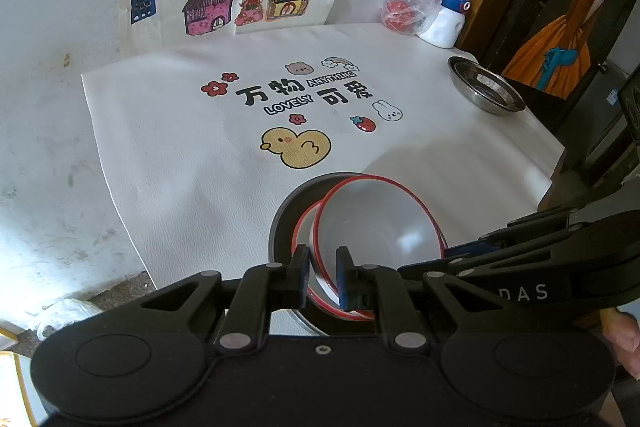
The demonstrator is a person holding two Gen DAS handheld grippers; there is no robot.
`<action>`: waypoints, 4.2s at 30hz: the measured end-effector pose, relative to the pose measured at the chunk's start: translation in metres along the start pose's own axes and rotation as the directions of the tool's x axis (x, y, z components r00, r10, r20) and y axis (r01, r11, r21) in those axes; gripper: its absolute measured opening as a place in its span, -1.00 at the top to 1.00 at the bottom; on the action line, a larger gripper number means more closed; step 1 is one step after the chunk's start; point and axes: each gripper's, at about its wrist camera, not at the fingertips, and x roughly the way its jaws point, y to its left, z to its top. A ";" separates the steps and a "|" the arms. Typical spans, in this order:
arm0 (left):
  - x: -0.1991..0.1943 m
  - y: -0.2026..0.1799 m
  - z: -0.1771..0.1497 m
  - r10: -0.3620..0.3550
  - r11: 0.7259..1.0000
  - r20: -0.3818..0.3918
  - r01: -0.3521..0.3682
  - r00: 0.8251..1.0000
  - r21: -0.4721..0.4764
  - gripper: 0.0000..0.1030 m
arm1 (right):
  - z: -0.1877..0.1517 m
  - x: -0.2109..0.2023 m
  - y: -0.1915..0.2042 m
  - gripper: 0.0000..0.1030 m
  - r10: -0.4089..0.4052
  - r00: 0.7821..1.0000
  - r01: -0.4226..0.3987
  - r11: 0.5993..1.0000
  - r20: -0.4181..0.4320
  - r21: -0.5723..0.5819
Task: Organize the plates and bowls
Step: 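Carry the second white bowl with both tools and lower it into the first, then open both tools to release the second white bowl inside the first, then move both tools to the rim of the steel mixing bowl, then close both tools on the steel mixing bowl rim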
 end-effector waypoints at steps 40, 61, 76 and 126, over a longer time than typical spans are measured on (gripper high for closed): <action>-0.024 0.054 0.011 0.070 0.997 0.028 -0.070 0.997 -0.014 -0.98 | -0.013 -0.045 -0.029 -0.99 -0.015 0.994 0.028 0.993 0.108 -0.116; 0.003 0.072 0.017 0.098 0.994 -0.179 -0.106 0.979 -0.037 -0.98 | -0.001 -0.021 -0.047 -0.99 -0.118 0.993 0.118 0.990 0.006 -0.080; 0.016 0.072 0.027 0.050 0.990 -0.236 -0.079 0.971 -0.117 -0.98 | 0.005 -0.007 -0.054 -0.99 -0.100 0.995 0.098 0.993 -0.026 -0.064; 0.030 0.070 0.033 -0.107 0.970 -0.243 0.048 0.964 -0.239 0.44 | 0.015 0.020 -0.056 -0.15 -0.038 0.995 0.040 0.999 -0.092 0.019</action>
